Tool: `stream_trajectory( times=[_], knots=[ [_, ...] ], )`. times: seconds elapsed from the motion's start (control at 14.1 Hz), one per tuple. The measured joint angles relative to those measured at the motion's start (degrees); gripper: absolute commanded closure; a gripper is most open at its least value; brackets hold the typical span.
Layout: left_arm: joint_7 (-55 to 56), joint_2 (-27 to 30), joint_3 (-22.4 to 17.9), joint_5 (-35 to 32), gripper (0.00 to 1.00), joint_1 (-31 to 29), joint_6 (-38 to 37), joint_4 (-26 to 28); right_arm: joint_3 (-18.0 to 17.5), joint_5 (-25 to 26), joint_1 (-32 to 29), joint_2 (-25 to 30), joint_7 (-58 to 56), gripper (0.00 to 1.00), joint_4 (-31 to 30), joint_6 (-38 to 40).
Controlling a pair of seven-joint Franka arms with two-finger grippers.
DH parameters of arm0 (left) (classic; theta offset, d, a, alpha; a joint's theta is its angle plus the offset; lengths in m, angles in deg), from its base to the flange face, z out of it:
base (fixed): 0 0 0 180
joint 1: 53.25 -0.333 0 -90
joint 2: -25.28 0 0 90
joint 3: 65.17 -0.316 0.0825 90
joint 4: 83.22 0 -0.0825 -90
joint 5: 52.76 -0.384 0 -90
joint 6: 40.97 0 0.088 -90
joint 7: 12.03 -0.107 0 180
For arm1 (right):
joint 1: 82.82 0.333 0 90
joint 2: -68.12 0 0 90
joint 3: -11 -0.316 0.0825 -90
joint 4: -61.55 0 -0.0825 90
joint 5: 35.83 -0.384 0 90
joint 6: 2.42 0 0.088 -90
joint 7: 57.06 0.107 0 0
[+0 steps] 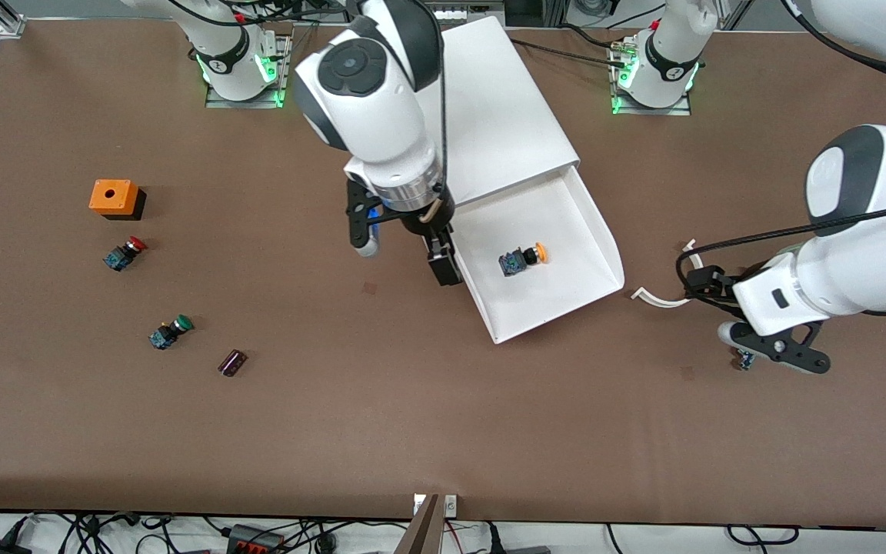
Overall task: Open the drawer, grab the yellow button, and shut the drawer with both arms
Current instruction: 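Reach the right gripper over the open drawer while the left gripper releases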
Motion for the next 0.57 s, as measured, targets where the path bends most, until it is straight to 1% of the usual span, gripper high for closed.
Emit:
stream_trajectory(
  times=[0.28,0.57],
  knots=[
    [0.1,-1.2,0.0,0.0,0.00,-0.6,-0.2,0.3,-1.8,-0.5,0.7,-1.4,3.7,0.00,0.3,-0.2],
    [0.8,-1.6,0.0,0.0,0.00,-0.8,-0.3,0.3,-2.1,-3.8,0.7,-3.2,4.5,0.00,0.8,-2.8]
  ],
)
